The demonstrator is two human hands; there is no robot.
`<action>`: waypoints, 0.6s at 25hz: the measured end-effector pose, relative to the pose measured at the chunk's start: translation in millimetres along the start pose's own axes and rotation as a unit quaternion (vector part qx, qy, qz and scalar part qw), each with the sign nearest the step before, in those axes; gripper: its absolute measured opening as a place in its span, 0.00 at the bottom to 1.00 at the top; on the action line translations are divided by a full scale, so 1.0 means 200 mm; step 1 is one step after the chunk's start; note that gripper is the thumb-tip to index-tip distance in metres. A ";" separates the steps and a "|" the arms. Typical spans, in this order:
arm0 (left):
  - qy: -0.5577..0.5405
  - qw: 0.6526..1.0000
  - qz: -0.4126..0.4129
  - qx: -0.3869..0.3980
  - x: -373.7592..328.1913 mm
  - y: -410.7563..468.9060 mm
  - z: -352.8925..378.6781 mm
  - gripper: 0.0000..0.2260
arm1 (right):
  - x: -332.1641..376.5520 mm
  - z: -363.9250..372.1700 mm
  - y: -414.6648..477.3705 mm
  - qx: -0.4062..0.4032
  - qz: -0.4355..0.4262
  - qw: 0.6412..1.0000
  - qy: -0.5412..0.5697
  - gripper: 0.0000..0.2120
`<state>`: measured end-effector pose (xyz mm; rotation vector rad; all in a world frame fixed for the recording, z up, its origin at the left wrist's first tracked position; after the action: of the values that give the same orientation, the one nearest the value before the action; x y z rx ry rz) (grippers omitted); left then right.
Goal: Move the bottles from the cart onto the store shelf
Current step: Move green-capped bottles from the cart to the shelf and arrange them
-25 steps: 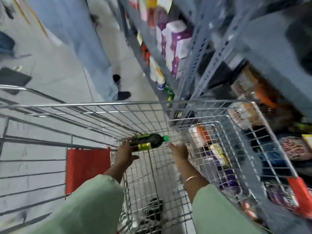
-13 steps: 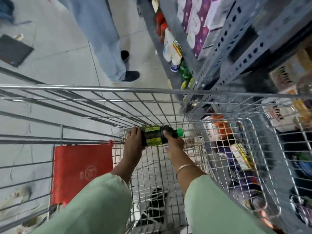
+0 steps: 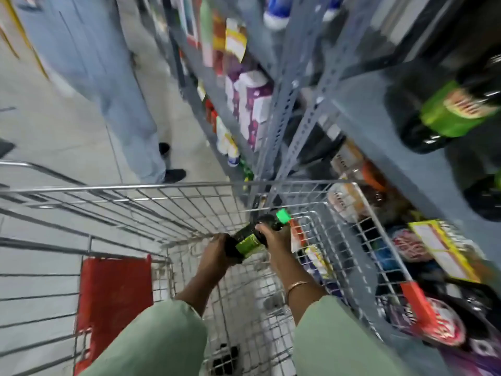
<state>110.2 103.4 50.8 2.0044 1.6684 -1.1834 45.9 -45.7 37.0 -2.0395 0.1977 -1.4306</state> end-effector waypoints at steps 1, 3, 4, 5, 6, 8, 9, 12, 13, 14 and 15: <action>0.004 1.000 0.022 0.013 -0.14 -0.05 -0.02 0.20 | 0.14 -0.07 -0.04 0.014 -0.034 0.999 0.015 0.23; -0.014 0.998 0.063 0.021 -0.42 -0.14 -0.08 0.17 | 0.41 -0.22 -0.14 0.027 -0.099 0.995 0.012 0.16; -0.025 0.996 0.087 0.027 -0.56 -0.19 -0.11 0.16 | 0.56 -0.34 -0.22 0.017 -0.140 0.990 -0.004 0.16; -0.045 0.992 0.110 0.035 -0.72 -0.26 -0.13 0.16 | 0.71 -0.48 -0.31 0.001 -0.172 0.985 -0.009 0.16; -0.070 0.988 0.132 0.045 -0.84 -0.30 -0.14 0.15 | 0.83 -0.59 -0.38 -0.009 -0.202 0.979 -0.011 0.15; -0.086 0.973 0.206 0.057 -1.14 -0.44 -0.16 0.16 | 1.07 -0.86 -0.52 -0.057 -0.263 0.963 -0.021 0.12; -0.091 0.967 0.228 0.061 -1.26 -0.48 -0.15 0.18 | 1.17 -0.98 -0.59 -0.079 -0.282 0.956 -0.029 0.11; -0.122 0.940 0.309 0.082 -1.59 -0.62 -0.07 0.18 | 1.39 -1.31 -0.71 -0.152 -0.337 0.928 -0.036 0.20; -0.116 0.933 0.330 0.085 -1.69 -0.67 -0.02 0.16 | 1.44 -1.42 -0.75 -0.183 -0.344 0.920 -0.040 0.21; -0.112 0.925 0.349 0.101 -1.79 -0.74 0.04 0.14 | 1.46 -1.55 -0.78 -0.214 -0.347 0.912 -0.043 0.23; -0.107 0.919 0.359 0.121 -1.86 -0.82 0.10 0.16 | 1.48 -1.65 -0.80 -0.243 -0.343 0.906 -0.050 0.24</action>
<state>-48.1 -116.5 355.4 2.2236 0.5913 -1.2791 -166.0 -190.2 431.7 -2.7625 -0.2699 -1.8042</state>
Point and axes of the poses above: each hand's wrist, its own y-axis towards the middle knuckle, its own z-axis out of the palm, x = y × z, the point moved 7 cm from there along y, towards the middle knuckle, and after that the axes turned 13 degrees about -x, right-handed, at the moved point
